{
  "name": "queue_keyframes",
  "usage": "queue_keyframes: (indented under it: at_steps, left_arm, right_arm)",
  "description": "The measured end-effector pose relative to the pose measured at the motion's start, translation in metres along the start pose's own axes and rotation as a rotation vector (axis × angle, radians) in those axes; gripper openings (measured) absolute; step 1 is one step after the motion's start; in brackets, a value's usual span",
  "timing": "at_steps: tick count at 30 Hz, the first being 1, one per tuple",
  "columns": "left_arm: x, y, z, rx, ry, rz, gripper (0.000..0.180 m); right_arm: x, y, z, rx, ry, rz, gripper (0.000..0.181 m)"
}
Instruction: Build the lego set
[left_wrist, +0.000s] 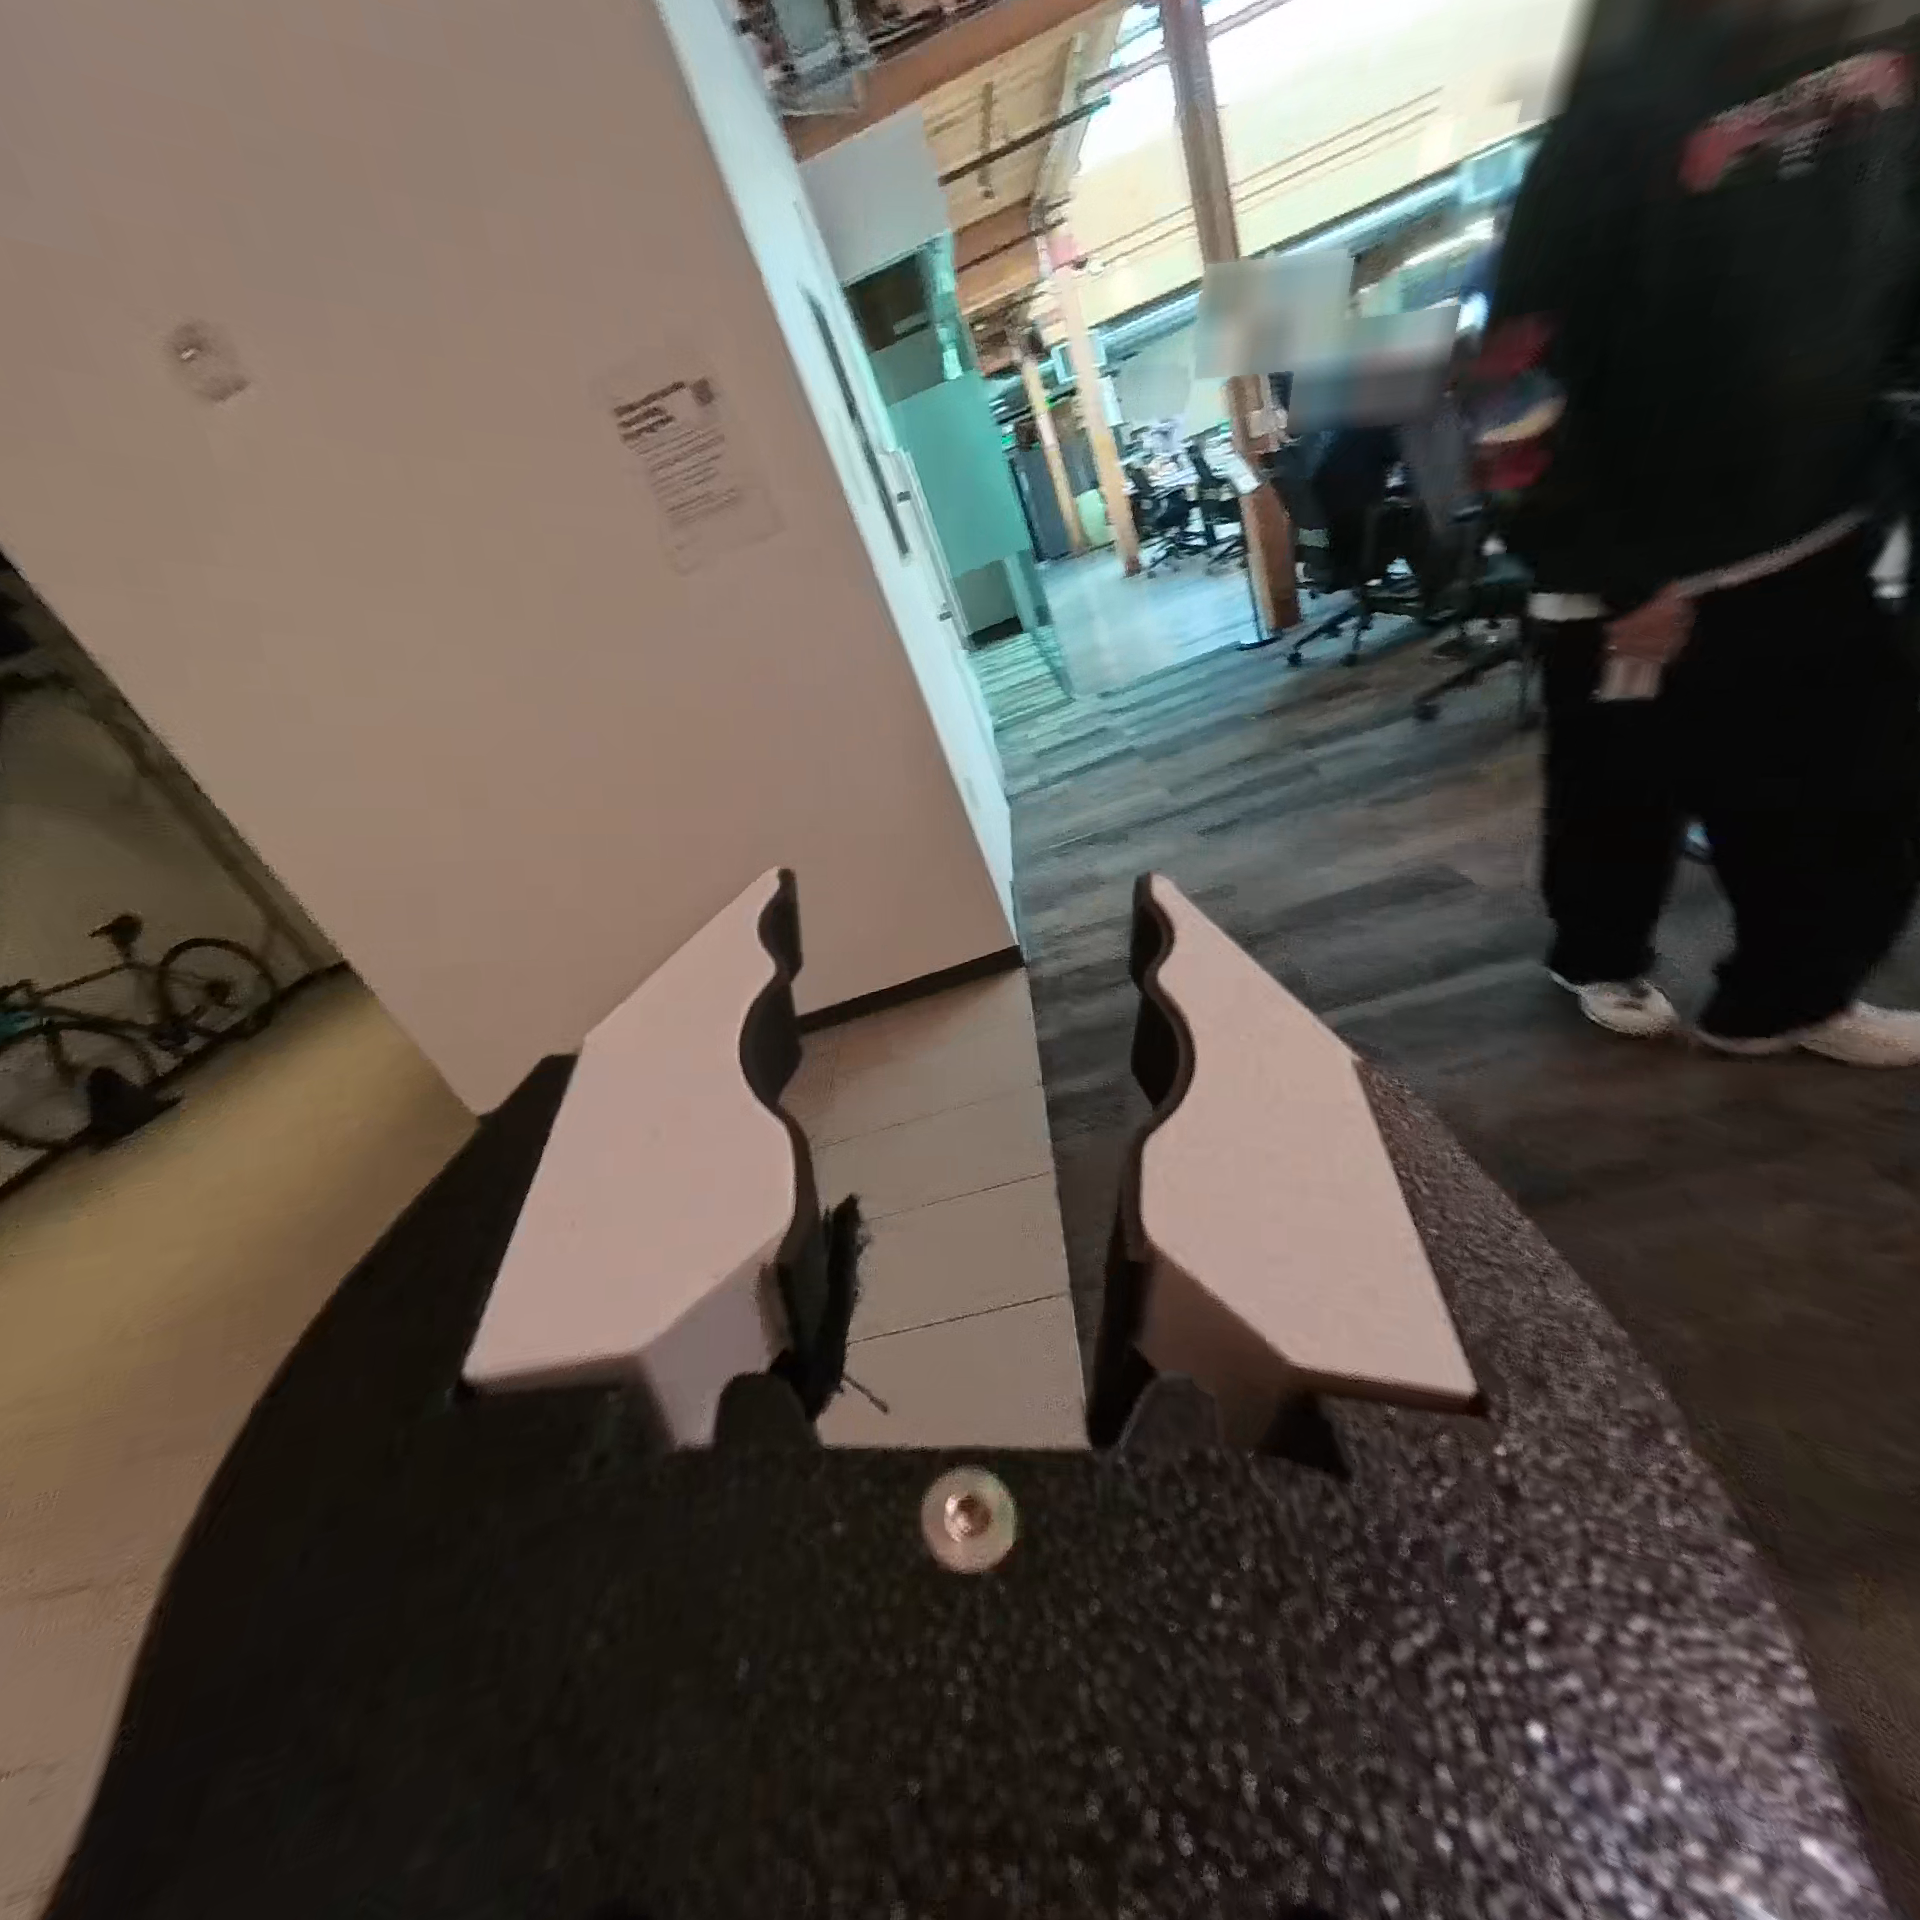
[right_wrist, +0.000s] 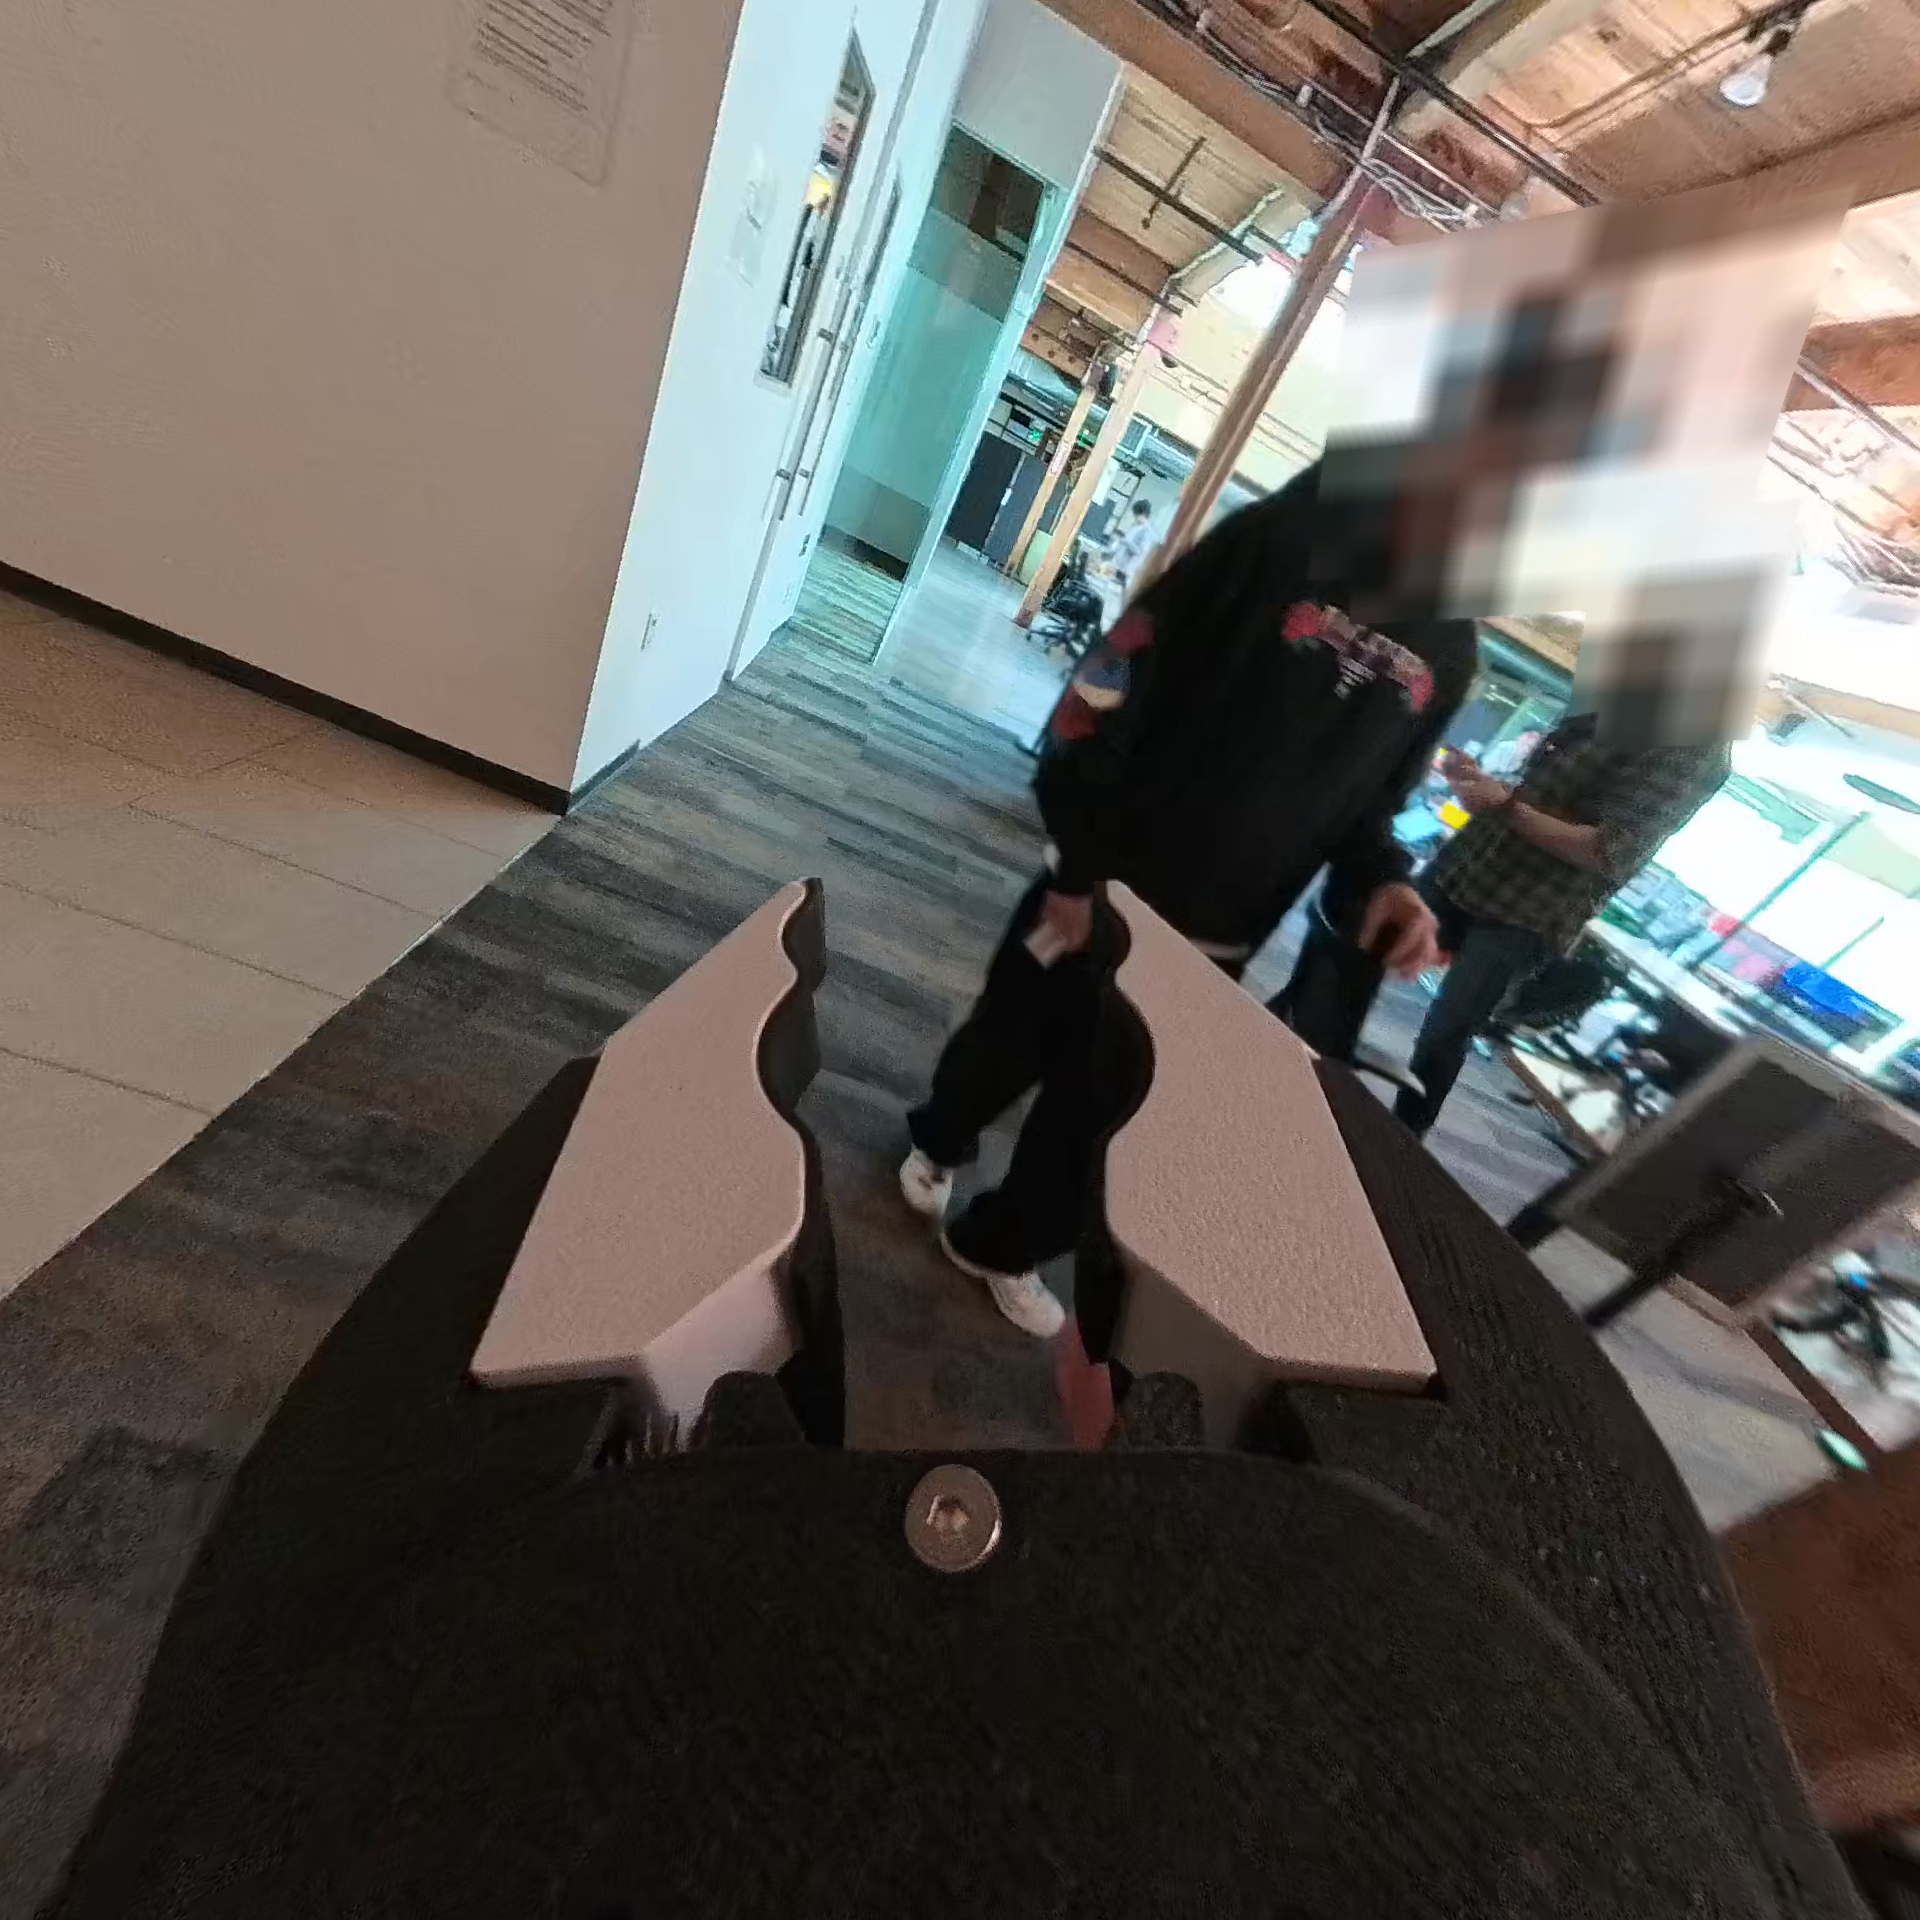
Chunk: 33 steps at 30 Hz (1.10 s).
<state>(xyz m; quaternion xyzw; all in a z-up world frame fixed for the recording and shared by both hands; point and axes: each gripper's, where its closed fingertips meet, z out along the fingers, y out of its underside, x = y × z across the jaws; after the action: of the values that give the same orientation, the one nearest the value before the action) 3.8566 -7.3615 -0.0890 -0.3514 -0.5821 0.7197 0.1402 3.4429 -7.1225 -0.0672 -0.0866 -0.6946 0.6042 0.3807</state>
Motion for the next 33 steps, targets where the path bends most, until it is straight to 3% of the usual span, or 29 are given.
queue_keyframes:
  at_steps: [3,13,20,25,33]
  left_arm:
    - [-0.034,0.032,0.094,-0.008,-0.024,-0.05,0.063]
    - [-0.105,0.087,0.482,0.015,0.037,0.046,0.06]
    - [-0.074,0.091,0.748,0.06,0.177,0.038,0.06]
    - [-0.055,0.099,0.924,0.101,0.202,0.029,0.059]
    - [-0.038,0.113,1.196,0.05,0.248,0.036,0.06]
  right_arm:
    - [-0.031,-0.007,0.106,0.012,-0.014,-0.006,0.05]
    - [-0.071,-0.008,0.44,-0.05,0.103,-0.017,0.049]
    - [-0.066,0.002,0.643,-0.098,0.149,-0.013,0.049]
    - [-0.054,0.011,0.82,-0.039,0.168,0.012,0.049]
    - [-0.055,0.0,1.117,-0.032,0.072,0.022,0.05]
